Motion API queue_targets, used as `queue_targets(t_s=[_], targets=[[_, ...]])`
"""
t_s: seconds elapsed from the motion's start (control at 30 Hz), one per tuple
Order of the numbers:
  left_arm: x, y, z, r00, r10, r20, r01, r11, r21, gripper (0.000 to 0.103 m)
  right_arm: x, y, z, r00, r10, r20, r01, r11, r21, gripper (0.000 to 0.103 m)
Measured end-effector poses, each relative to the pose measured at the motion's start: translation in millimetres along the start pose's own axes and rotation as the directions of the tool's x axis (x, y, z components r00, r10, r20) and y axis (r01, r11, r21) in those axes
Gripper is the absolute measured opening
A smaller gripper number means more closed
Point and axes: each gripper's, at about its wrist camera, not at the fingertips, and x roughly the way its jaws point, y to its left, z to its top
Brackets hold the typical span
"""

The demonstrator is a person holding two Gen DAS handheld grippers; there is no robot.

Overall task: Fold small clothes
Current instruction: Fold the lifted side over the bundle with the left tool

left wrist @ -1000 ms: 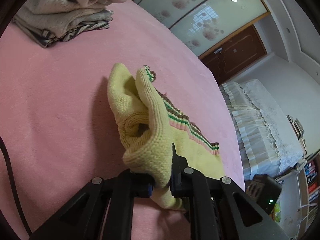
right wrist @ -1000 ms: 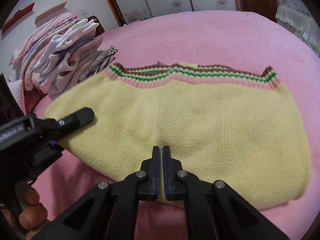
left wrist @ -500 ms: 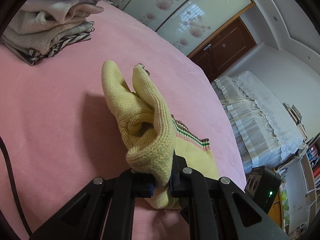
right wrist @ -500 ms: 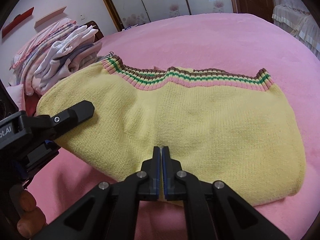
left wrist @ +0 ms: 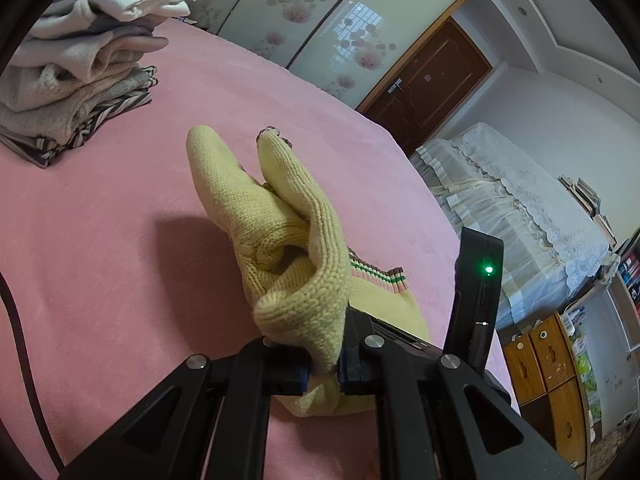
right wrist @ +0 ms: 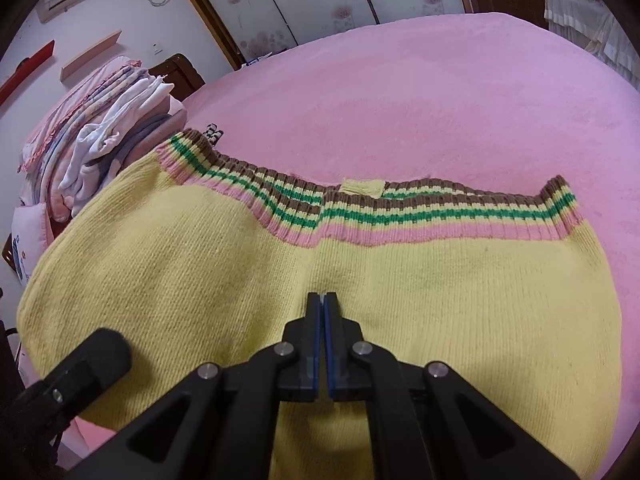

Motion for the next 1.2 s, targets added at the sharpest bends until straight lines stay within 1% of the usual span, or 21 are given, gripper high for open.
queue_targets(t_s=[0.1,0.23,0.4,0.53,0.6,0.73,0.83,0.87,0.97,1.03,1.2], targets=[[0.4,-11.5,-1.0,1.0,-0.005,-0.001,0.005,0.999,0.036,0.007,-4.3,-2.2,-2.7,1.0,0.005,-0.001,-0.005,1.0,-0.002,0.0],[2.8,-32.1,-4.2,1.0,-0.014,-0.009,0.015,0.994,0.111,0.007,-18.0,-13.3,-9.2,1.0,0.022,-0.002,-0.022,1.0,0.019,0.001],[10.6,-53.7,-10.7,0.999,-0.032,-0.038,0.038,0.987,0.157,0.007,-41.7,-34.6,-25.1,0.999,0.039,-0.004,-0.039,0.998,0.051,0.0],[21.6,-74.2,-17.3,0.997,-0.046,-0.067,0.058,0.978,0.2,0.007,-63.2,-46.4,-35.6,0.999,0.029,0.014,-0.03,0.998,0.053,0.0],[30.6,-85.4,-21.8,0.995,-0.043,-0.09,0.063,0.972,0.225,0.007,-73.2,-52.6,-38.2,1.0,0.002,0.029,-0.003,0.999,0.047,0.001],[51.7,-101.7,-32.3,0.987,-0.041,-0.158,0.079,0.967,0.243,0.007,-85.7,-75.2,-40.9,0.999,-0.021,0.045,0.017,0.997,0.078,0.001],[67.1,-111.6,-43.5,0.976,-0.034,-0.216,0.091,0.961,0.262,0.007,-89.1,-92.0,-42.9,0.999,0.005,0.045,-0.01,0.993,0.12,0.0],[70.4,-114.5,-47.4,0.973,-0.026,-0.229,0.089,0.959,0.27,0.006,-89.0,-95.9,-43.8,0.999,0.02,0.044,-0.026,0.991,0.129,0.0],[75.3,-117.0,-51.8,0.967,-0.022,-0.254,0.091,0.961,0.261,0.009,-86.6,-104.0,-45.3,0.999,0.036,0.034,-0.04,0.99,0.137,0.0],[75.6,-117.6,-51.8,0.965,-0.019,-0.262,0.091,0.961,0.263,0.009,-86.8,-107.1,-43.8,0.998,0.05,0.03,-0.054,0.989,0.139,0.0],[75.2,-119.1,-52.6,0.963,0.011,-0.268,0.068,0.956,0.284,0.01,-102.3,-103.9,-41.0,0.998,0.026,0.06,-0.032,0.994,0.105,0.0]])
